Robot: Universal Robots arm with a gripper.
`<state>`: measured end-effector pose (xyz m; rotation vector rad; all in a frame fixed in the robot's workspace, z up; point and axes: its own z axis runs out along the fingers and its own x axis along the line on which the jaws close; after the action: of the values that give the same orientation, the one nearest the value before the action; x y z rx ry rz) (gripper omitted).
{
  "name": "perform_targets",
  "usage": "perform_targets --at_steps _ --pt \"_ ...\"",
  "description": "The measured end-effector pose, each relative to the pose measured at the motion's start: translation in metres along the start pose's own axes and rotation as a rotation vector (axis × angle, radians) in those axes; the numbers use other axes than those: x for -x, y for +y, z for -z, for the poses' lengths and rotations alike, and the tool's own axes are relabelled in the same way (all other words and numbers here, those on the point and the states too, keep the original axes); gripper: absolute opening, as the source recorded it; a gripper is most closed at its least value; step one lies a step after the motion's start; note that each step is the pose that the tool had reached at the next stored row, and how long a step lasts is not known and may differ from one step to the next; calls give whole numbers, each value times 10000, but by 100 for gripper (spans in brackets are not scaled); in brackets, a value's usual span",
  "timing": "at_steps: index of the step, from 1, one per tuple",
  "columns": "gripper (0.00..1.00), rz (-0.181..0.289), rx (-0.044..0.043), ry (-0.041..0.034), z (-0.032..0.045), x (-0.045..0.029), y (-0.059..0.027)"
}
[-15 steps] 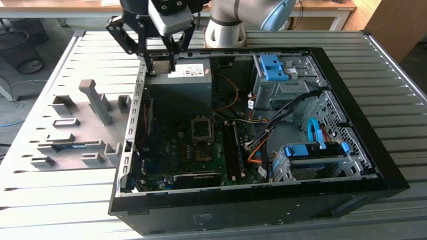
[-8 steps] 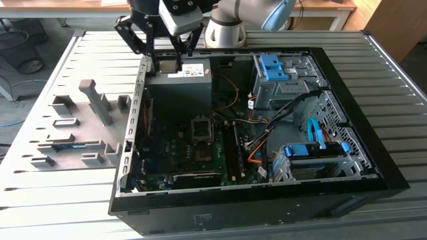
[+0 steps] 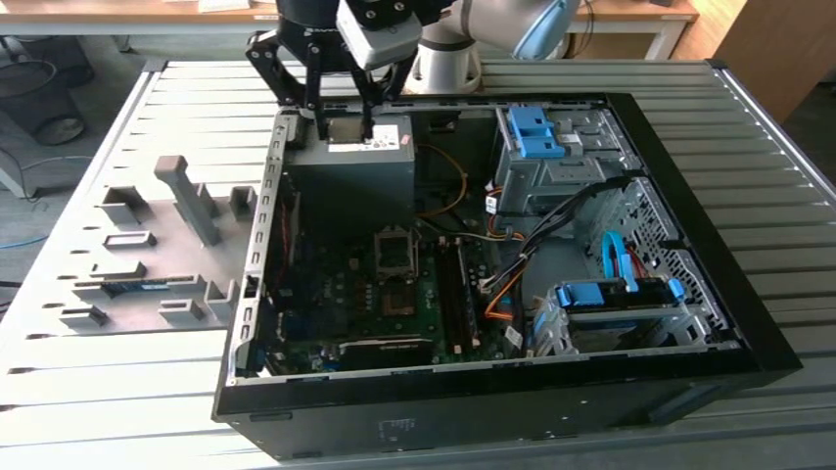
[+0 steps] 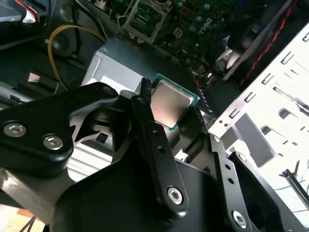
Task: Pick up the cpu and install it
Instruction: 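Pick up the cpu and move it towards the insertion slot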
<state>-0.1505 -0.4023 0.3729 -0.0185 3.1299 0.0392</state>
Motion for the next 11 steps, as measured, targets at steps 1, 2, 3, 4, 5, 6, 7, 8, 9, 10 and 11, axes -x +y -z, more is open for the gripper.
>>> perform_targets --at_steps 1,2,3,4,5,6,7,8,9,10,11 --pt "47 0 -1 2 0 19 0" --pt "47 0 0 2 0 38 0" --pt "47 0 0 3 -1 59 -1" --pt "47 1 0 4 -1 82 -1" --pt "47 1 0 5 -1 105 -1" --pt "47 0 0 6 -1 130 -2" --pt "47 0 0 7 -2 155 -2" --pt "47 0 -1 8 -2 179 -2" --pt "47 0 -1 9 -2 203 -2" --pt "47 1 0 9 -2 227 -3" --pt "47 1 -1 10 -2 245 -3"
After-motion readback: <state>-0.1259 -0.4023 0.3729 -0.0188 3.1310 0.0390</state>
